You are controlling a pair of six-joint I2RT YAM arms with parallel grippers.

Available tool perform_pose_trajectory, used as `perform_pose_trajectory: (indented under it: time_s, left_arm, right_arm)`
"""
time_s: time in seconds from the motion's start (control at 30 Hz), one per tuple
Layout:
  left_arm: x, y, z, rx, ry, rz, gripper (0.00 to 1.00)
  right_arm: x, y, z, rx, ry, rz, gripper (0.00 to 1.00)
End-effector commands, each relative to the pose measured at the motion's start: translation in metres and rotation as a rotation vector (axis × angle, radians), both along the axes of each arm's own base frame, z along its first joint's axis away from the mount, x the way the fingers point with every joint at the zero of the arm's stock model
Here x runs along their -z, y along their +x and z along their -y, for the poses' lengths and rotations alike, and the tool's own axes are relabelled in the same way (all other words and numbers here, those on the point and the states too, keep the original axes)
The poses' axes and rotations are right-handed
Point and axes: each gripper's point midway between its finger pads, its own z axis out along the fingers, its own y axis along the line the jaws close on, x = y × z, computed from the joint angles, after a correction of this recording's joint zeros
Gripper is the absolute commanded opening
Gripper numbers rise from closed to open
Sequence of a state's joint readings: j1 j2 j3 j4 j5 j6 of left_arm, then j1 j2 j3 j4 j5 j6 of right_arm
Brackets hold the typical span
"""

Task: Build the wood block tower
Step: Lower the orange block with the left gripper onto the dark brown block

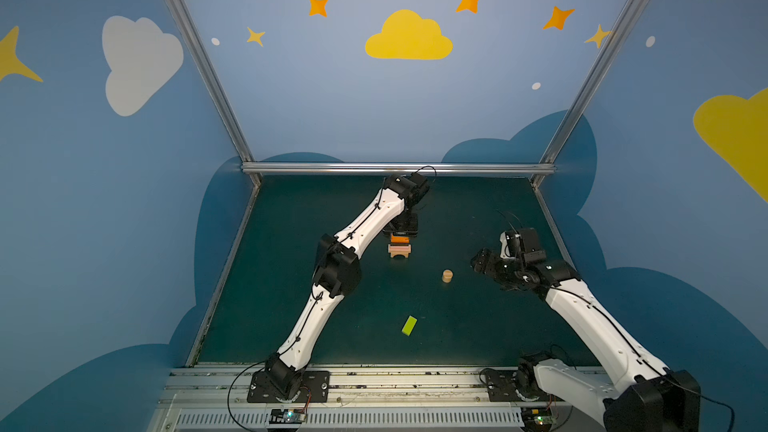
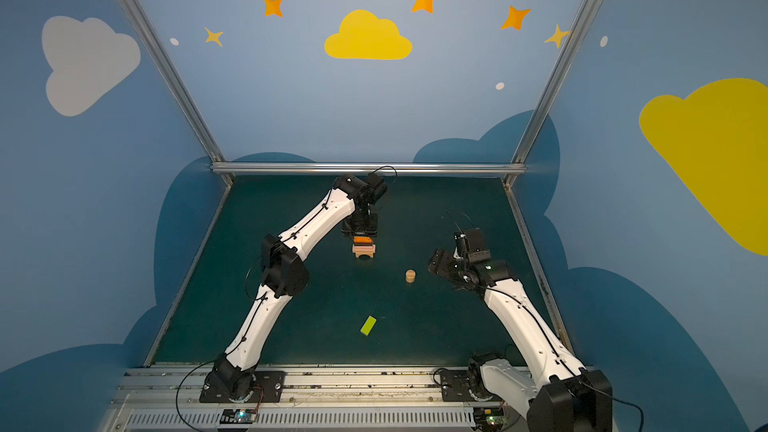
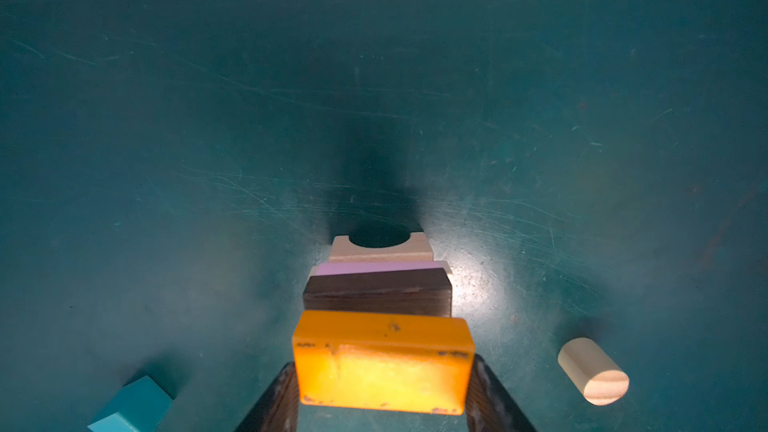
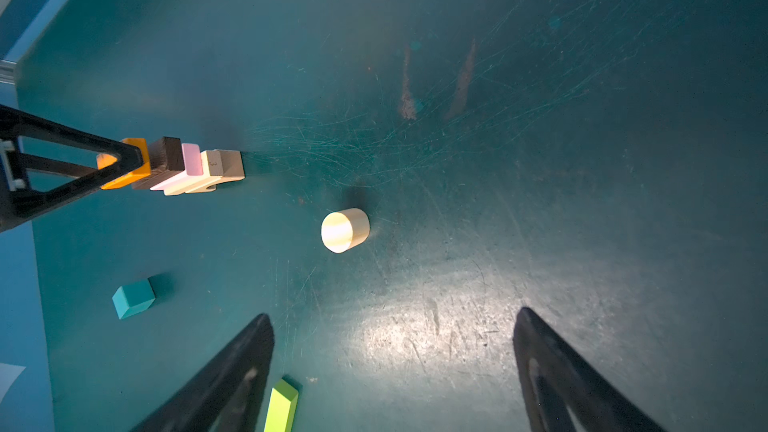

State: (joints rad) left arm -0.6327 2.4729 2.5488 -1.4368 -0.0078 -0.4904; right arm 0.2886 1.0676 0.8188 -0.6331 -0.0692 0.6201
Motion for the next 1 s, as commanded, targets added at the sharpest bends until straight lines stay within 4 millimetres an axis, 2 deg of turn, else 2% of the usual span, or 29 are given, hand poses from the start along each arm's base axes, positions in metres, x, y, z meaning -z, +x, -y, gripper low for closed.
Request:
perform_pose_trajectory:
  time_s: [0.0, 0.97]
  left_arm:
    - [0.0029, 0.0028, -0.0050, -0.015, 0.025, 0.002, 0.57]
    - [0.0121, 0.0032, -0.0053, -0.022, 0.037, -0.011, 0.61]
  right_arm:
    - [0.0015, 0.0010, 0.0008, -0.001, -0.002, -0.007, 0.88]
    - [0.0074, 0.0012, 0.0020, 0.004, 0.006, -0.015, 0.88]
